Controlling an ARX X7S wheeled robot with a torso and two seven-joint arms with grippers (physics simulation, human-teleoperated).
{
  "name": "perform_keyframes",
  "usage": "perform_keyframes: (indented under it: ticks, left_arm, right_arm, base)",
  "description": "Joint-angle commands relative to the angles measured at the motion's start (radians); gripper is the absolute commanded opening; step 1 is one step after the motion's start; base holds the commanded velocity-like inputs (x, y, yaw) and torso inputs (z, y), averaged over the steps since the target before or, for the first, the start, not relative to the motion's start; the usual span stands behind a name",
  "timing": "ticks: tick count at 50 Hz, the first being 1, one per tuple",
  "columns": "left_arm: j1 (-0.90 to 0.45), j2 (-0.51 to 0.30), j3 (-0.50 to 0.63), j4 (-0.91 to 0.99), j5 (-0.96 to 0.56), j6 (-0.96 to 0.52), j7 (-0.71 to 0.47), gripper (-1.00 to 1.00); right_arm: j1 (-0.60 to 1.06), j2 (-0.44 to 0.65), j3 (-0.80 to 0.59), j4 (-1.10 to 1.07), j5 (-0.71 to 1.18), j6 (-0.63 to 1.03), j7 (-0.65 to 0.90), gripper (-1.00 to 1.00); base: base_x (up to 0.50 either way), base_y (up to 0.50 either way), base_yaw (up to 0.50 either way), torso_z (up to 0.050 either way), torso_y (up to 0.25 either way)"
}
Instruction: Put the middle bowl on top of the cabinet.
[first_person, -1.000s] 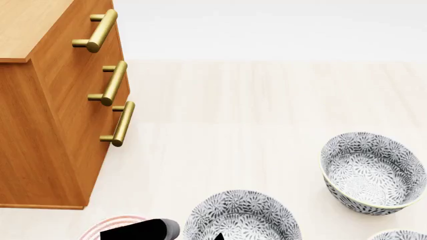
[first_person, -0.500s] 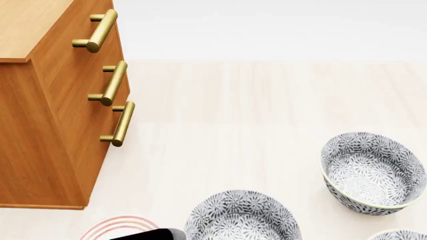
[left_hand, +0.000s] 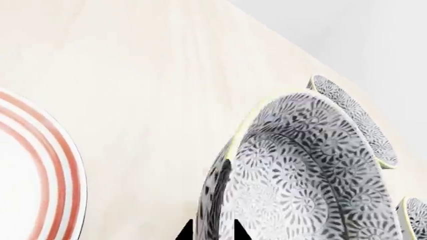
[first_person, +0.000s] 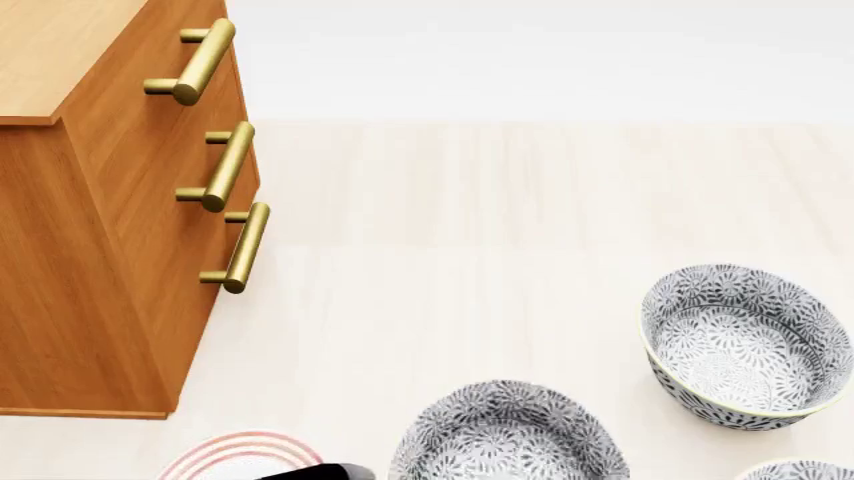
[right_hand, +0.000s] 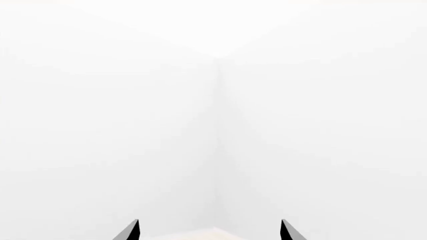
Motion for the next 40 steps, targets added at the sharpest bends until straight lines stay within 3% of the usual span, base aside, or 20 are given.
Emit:
perform_keyframes:
  ticks: [1, 12, 15, 27, 40]
  left_arm:
    - [0.015, -0.002, 0.002, 0.002, 0.0, 0.03, 0.011, -1.0]
    - [0.03, -0.003, -0.031, 0.007, -0.01, 0.101, 0.07, -1.0]
    - [0.029, -0.016, -0.009, 0.034, 0.065, 0.119, 0.054, -1.0]
    - [0.026, -0.026, -0.002, 0.066, 0.084, 0.13, 0.045, -1.0]
    - [0.013, -0.05, -0.001, 0.155, 0.074, 0.116, 0.01, -1.0]
  right_arm:
    - [0.0, 0.0, 0.0, -0.012, -0.002, 0.011, 0.0, 1.0]
    - [0.0, 0.0, 0.0, -0.016, -0.002, 0.011, -0.002, 1.0]
    - [0.0, 0.0, -0.002, -0.018, -0.003, 0.011, -0.002, 1.0]
    - [0.0, 0.0, -0.01, -0.014, -0.011, 0.001, 0.001, 1.0]
    - [0.0, 0.0, -0.011, -0.025, -0.012, 0.006, 0.003, 1.0]
  base:
    - [0.0, 0.0, 0.0, 0.0, 0.0]
    - [0.0, 0.0, 0.0, 0.0, 0.0]
    - [0.0, 0.0, 0.0, 0.017, 0.0]
    - [0.0, 0.0, 0.0, 0.048, 0.01]
    - [0.0, 0.0, 0.0, 0.05, 0.119]
